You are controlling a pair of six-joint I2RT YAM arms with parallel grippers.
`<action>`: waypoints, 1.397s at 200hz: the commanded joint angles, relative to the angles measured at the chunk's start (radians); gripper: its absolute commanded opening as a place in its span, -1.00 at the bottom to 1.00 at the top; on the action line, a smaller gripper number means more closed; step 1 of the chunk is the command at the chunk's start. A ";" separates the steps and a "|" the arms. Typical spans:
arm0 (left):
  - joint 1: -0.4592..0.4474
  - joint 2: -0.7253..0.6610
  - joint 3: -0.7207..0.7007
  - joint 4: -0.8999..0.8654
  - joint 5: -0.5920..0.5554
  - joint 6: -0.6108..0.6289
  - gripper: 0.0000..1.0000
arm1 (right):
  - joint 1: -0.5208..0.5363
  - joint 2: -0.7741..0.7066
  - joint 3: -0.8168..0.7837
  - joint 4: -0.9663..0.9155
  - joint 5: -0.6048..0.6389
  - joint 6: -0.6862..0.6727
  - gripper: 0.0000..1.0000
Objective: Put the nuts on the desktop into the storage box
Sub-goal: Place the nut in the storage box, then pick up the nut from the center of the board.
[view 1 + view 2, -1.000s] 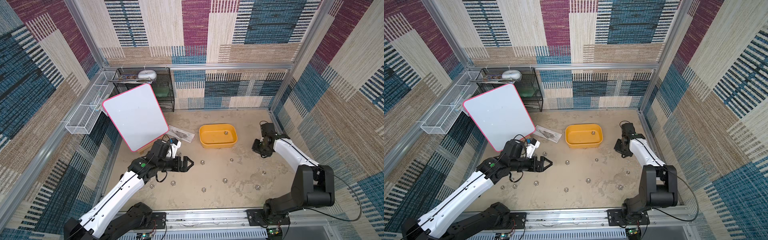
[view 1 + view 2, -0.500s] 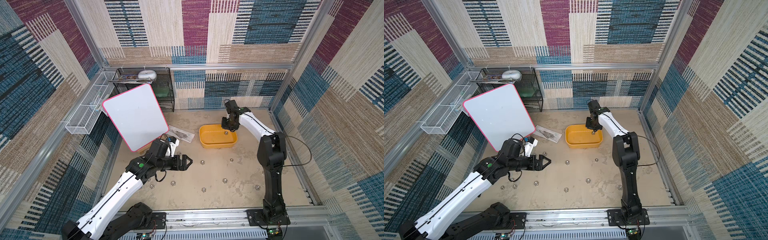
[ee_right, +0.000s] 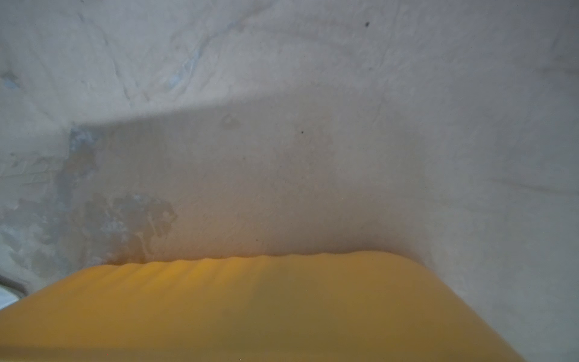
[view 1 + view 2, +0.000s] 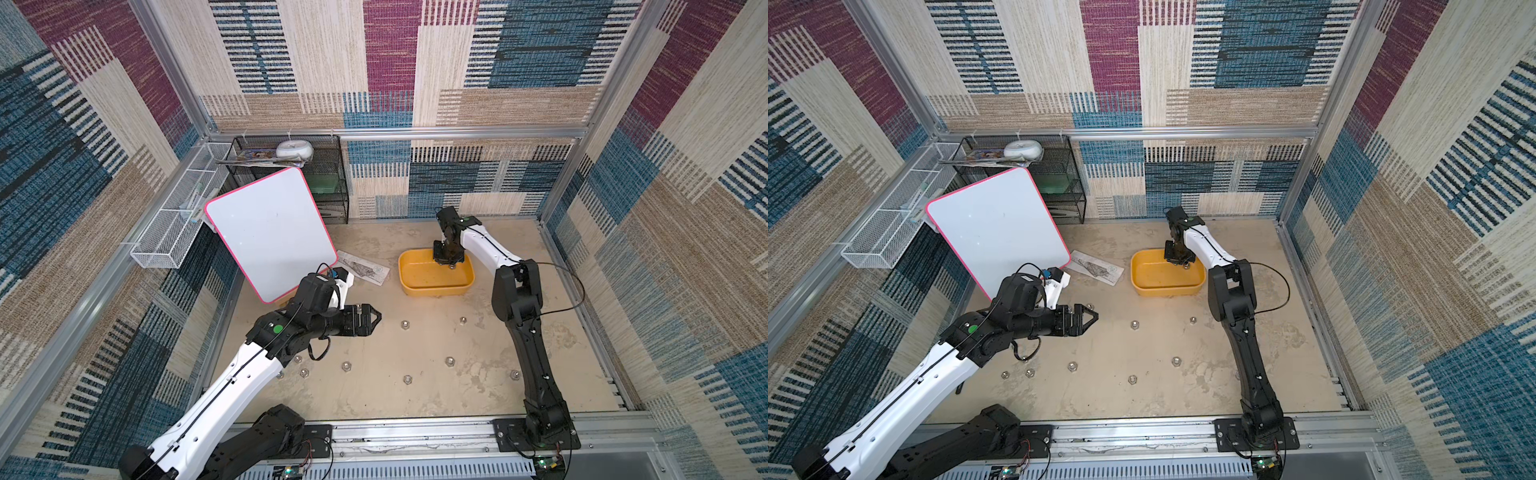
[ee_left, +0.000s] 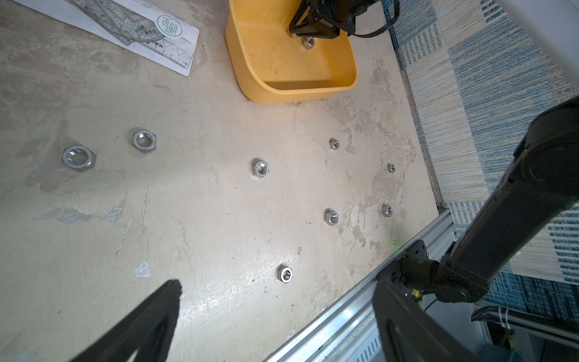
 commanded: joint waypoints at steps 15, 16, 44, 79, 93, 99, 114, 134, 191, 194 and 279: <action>0.000 -0.001 0.003 -0.011 -0.018 0.015 1.00 | 0.000 0.022 0.029 -0.026 -0.002 -0.001 -0.47; 0.001 -0.001 0.003 -0.012 -0.018 0.015 1.00 | 0.000 0.022 0.030 -0.027 -0.002 0.000 -0.46; 0.000 -0.003 0.004 -0.014 -0.018 0.015 1.00 | 0.002 -0.012 0.034 -0.022 0.002 0.007 -0.21; 0.000 -0.001 0.000 -0.014 -0.017 0.012 1.00 | 0.002 -0.091 0.026 -0.034 -0.003 0.021 -0.23; 0.000 -0.003 -0.004 -0.014 -0.025 0.014 1.00 | 0.005 -0.143 -0.008 -0.034 0.009 0.030 -0.25; 0.000 -0.003 -0.005 -0.014 -0.026 0.018 1.00 | 0.005 -0.172 -0.035 -0.028 0.016 0.033 -0.26; 0.000 0.000 -0.006 -0.014 -0.023 0.027 1.00 | 0.004 -0.253 -0.126 -0.008 0.036 0.040 -0.26; 0.000 0.005 -0.005 -0.011 -0.006 0.029 1.00 | 0.003 -0.382 -0.272 0.024 0.063 0.056 -0.26; -0.009 0.031 -0.005 0.004 0.049 0.040 1.00 | -0.046 -0.798 -0.801 0.108 0.106 0.178 -0.26; -0.010 0.032 -0.005 0.006 0.051 0.041 1.00 | -0.051 -0.818 -0.828 0.108 0.110 0.183 -0.26; -0.061 0.077 -0.013 0.076 0.095 0.039 1.00 | -0.271 -1.290 -1.402 0.099 0.096 0.232 -0.16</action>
